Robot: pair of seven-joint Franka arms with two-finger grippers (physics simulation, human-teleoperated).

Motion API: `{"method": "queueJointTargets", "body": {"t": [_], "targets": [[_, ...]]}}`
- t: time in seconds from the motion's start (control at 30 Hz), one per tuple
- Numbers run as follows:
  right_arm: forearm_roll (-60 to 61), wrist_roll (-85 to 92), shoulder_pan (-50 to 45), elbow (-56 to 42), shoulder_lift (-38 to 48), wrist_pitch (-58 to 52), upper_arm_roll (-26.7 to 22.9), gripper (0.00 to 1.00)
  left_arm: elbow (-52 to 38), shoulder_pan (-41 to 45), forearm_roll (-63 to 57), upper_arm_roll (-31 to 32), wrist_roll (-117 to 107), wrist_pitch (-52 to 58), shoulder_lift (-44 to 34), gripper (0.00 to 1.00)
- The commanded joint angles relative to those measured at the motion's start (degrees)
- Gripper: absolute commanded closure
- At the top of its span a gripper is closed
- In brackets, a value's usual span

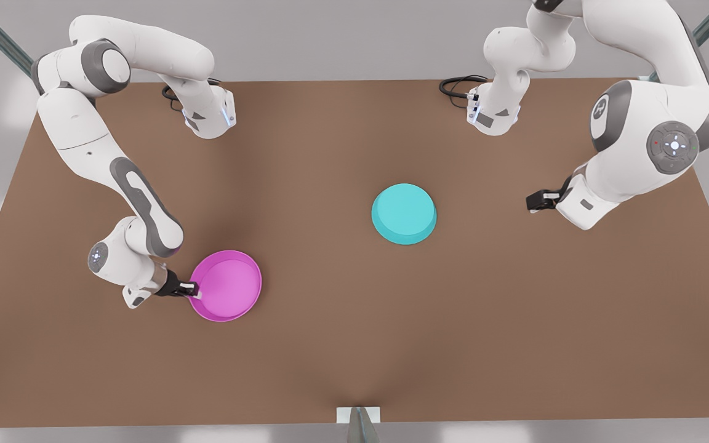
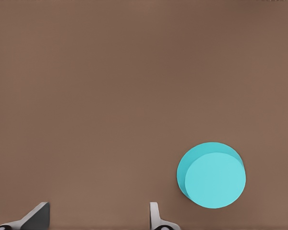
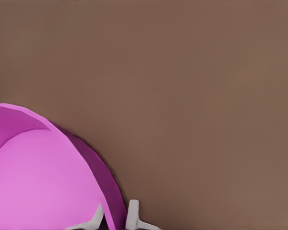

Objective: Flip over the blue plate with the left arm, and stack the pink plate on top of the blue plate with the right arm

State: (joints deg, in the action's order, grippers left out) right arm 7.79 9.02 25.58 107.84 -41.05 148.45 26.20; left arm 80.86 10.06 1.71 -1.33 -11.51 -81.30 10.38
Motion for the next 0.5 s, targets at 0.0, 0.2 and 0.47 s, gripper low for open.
{"method": "queueJointTargets", "body": {"t": [0.0,0.2,0.47], "targets": [[-0.05,-0.05,0.00,0.00,0.00,0.00,0.00,0.79,0.00,0.04,-0.04,0.01,0.00,0.00,0.00,0.00],[-0.05,-0.05,0.35,0.00,0.09,0.00,0.52,0.79,-0.18,0.04,-0.13,-0.08,0.00,0.09,0.08,0.00],[-0.05,-0.14,5.71,1.05,0.88,-1.32,5.80,0.79,-0.18,0.04,-0.21,0.01,0.00,0.09,0.08,0.00]]}}
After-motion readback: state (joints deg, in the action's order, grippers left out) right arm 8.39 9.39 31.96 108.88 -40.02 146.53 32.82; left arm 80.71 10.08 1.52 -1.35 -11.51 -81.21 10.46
